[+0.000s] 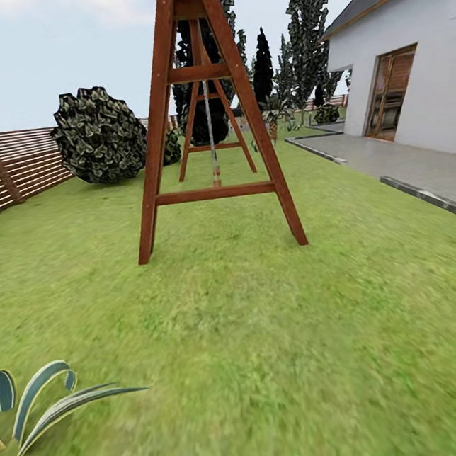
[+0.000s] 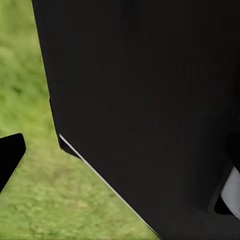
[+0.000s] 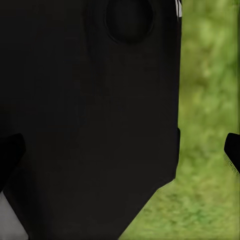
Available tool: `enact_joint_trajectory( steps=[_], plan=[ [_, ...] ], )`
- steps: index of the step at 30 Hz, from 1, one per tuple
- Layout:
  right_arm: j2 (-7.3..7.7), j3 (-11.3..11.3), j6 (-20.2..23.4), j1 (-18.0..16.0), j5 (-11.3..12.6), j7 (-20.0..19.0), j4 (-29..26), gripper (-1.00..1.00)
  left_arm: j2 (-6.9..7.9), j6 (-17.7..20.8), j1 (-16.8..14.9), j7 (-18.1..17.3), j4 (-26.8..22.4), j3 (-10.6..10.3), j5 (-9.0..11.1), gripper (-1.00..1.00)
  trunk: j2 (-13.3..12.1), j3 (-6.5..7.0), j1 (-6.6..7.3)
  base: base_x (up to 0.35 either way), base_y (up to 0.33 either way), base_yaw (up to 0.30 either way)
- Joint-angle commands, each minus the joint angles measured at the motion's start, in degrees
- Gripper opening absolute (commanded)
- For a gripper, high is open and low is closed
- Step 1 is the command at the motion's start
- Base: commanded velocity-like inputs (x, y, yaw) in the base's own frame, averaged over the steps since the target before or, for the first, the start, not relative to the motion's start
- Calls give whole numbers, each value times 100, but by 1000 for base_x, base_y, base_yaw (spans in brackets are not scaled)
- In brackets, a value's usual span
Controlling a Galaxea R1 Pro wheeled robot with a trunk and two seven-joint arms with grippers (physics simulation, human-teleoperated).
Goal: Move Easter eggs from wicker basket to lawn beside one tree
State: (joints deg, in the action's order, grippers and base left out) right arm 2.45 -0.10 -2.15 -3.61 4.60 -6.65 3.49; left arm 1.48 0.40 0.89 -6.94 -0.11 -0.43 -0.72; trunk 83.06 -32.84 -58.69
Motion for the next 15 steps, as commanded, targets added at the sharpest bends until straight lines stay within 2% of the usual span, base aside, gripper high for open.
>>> enact_joint_trajectory(
  steps=[1,15],
  plan=[
    [2,1,-23,-8,49,-29,20,100,2,4,-1,-18,-1,-2,-7,100,2,-5,-3,340,0,-20],
    [2,1,-23,-8,47,-29,20,100,2,5,-1,-18,-2,-7,-7,100,2,-103,-3,341,0,-150]
  ],
)
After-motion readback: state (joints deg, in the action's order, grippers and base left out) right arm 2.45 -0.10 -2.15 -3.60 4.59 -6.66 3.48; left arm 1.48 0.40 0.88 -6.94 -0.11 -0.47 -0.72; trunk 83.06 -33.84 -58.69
